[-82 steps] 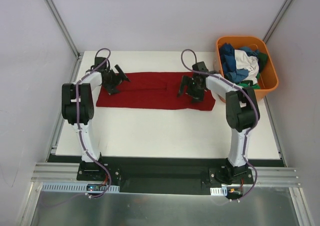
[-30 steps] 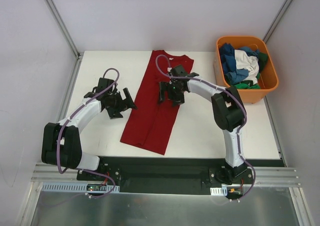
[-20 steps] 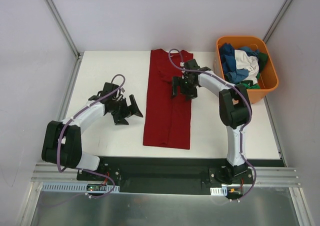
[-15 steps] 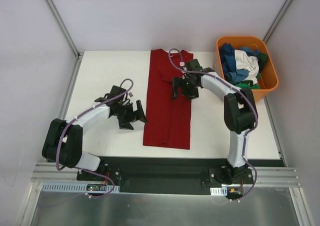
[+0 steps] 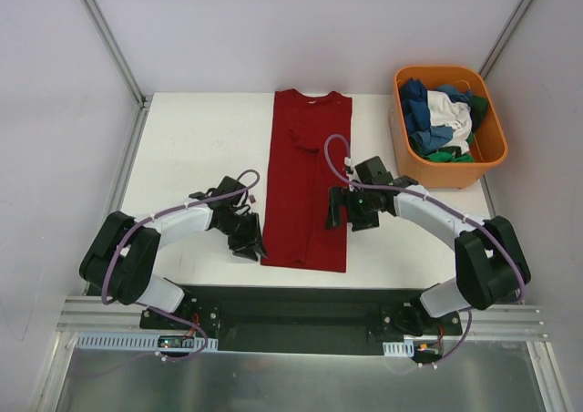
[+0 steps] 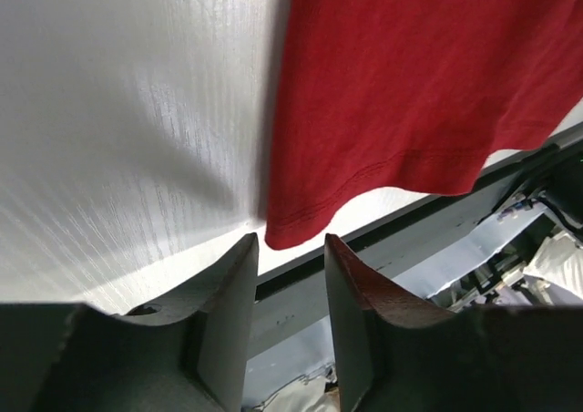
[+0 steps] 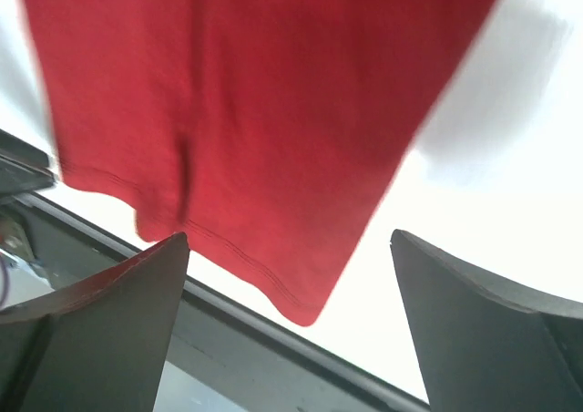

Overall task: Fold and stack the t-shirts
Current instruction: Fold the tshirt

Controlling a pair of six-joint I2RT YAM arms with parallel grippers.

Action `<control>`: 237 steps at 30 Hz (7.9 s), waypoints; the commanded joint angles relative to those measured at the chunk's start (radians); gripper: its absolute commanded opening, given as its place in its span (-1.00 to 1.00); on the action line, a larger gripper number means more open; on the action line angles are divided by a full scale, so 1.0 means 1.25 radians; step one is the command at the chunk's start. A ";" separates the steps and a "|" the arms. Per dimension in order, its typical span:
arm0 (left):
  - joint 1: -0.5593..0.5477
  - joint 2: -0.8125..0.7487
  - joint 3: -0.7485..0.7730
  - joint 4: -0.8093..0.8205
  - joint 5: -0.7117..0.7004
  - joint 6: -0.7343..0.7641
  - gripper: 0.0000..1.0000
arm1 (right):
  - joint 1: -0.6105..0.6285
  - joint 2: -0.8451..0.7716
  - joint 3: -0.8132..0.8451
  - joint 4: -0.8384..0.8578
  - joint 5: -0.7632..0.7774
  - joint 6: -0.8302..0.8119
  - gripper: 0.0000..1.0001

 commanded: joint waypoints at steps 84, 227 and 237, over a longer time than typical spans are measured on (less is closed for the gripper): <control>0.125 0.416 0.750 0.013 -0.030 0.154 -1.00 | -0.120 0.215 0.381 -0.010 0.172 -0.043 -0.99; 0.132 0.458 0.753 0.200 -0.108 0.124 -1.00 | -0.309 0.295 0.452 -0.136 -0.059 -0.017 -0.85; 0.138 0.497 0.812 0.163 -0.091 0.127 0.12 | -0.296 0.376 0.570 -0.151 -0.100 -0.056 0.13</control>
